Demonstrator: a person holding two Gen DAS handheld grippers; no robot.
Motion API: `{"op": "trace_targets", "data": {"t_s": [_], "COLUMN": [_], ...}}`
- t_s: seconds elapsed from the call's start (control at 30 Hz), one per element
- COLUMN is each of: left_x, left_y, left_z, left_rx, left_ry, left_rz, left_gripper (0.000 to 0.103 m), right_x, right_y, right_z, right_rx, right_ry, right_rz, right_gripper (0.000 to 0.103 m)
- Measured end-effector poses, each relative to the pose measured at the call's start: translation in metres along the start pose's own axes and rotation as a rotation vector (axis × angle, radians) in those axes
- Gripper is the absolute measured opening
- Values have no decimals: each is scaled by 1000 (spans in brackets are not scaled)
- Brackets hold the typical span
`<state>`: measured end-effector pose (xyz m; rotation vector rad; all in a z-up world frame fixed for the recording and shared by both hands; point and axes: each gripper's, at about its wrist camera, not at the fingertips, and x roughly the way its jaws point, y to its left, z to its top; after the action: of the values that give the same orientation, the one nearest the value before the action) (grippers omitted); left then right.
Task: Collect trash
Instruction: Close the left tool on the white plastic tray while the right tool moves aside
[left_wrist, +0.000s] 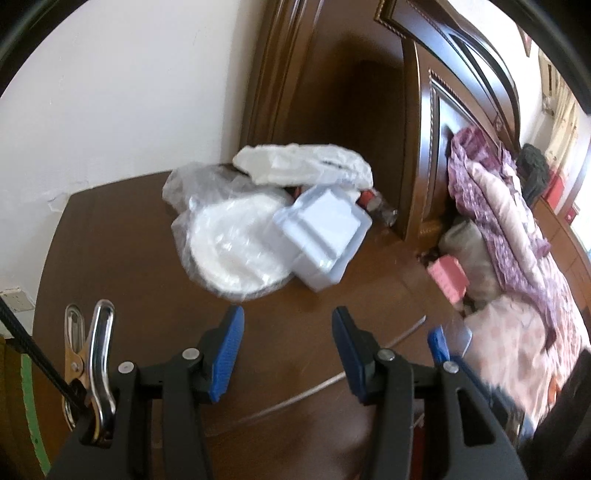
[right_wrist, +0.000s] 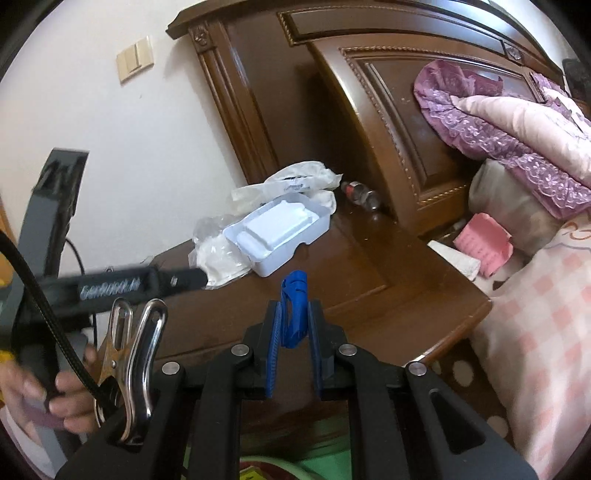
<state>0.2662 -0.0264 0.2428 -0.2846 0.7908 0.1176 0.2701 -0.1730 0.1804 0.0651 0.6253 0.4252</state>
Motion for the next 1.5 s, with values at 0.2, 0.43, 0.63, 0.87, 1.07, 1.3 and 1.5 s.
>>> {"op": "trace_targets", "data": {"t_s": [0.2,0.43,0.63,0.87,1.07,1.3,1.5], "left_x": [21,48,65,75,65,42,18], "left_y": [-19,-27,-30,-34,-35,-21,-15], "left_z": [20,34,41,34,31,19,0], "left_rx": [-12,-60,-82,-74,-50,-55,-30], "left_ry": [-19,13,28,60,67,96,129], "left_rz": [62,143,219,233,222,196,164], "left_gripper": [52,52,52,38,15,12,12], "right_x": [-19,-32,-38,-39,-41,-42,-45], "right_y": [-21,-34,-41,-37,-38,-34,-33], "right_z": [1,2,3,4,4,5,5], "right_rx": [55,77,96,88,98,85,86], "right_ry": [-31,-49,-64,-68,-76,-79,-85], "right_rz": [22,54,52,69,67,72,78], "right_gripper": [15,15,15,15,15,16,16]}}
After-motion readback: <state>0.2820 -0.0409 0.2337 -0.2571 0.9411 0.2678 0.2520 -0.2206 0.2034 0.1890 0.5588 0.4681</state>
